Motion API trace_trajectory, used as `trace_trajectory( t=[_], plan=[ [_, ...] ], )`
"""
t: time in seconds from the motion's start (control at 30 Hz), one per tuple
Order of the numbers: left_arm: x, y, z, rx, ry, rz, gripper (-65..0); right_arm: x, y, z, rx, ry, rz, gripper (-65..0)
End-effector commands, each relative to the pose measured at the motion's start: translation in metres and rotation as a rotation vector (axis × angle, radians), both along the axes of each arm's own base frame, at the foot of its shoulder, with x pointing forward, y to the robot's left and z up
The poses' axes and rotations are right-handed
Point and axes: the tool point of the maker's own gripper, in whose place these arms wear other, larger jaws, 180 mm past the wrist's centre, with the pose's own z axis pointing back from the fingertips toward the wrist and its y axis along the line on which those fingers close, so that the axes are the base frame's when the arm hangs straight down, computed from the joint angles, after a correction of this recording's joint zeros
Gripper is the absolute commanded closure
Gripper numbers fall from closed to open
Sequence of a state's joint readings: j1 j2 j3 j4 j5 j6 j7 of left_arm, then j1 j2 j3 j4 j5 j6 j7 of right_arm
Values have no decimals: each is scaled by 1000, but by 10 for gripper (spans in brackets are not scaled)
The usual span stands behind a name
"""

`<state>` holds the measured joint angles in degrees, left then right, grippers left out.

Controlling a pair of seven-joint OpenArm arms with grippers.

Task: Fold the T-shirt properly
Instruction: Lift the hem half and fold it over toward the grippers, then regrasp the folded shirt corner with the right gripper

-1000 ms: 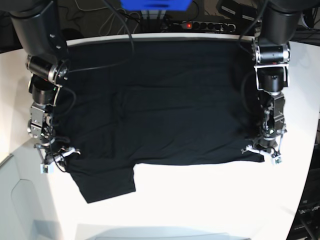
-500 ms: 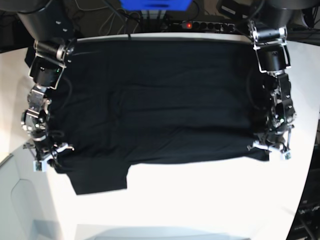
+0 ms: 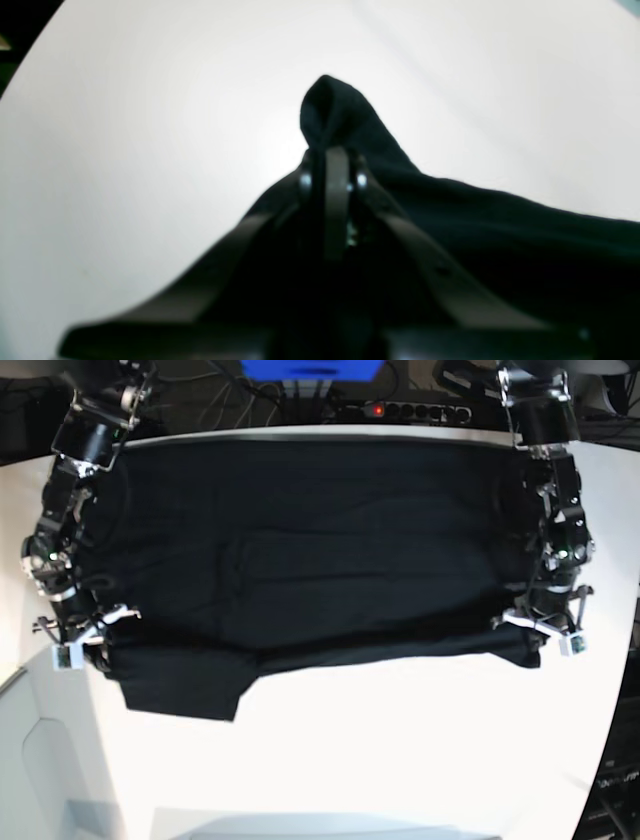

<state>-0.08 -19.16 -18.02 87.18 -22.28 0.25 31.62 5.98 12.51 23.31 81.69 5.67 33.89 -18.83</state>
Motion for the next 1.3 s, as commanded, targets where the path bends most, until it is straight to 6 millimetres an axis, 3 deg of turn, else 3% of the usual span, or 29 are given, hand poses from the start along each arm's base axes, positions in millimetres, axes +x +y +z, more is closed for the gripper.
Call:
trace_trajectory(
  t=[0.0,0.23,0.47,0.8,1.0,1.13,1.27],
  plan=[
    [3,4,19,21,-59,3,0,3,-2,21,-4,-66,11,0],
    [-32,27,19,-8,-77,112,0,-24,-6,14,-48,-38,24,0],
    [-53,33,2,3,-23,125,0,-43,-20,5,-55,-3,26,0],
    [-74,23,4,29,-10,95,0,-75,-33,-18,-58,70,5,0],
    [-83,18,-18,-14,35,117,0,-85,-30,-30,-49,108,9,0],
    [-84,16,-23,-29,41,123,0,-86,-30,-31,-52,115,10,0],
    [-85,15,-24,-31,45,122,0,-86,-31,-31,-54,115,10,-119]
  ],
)
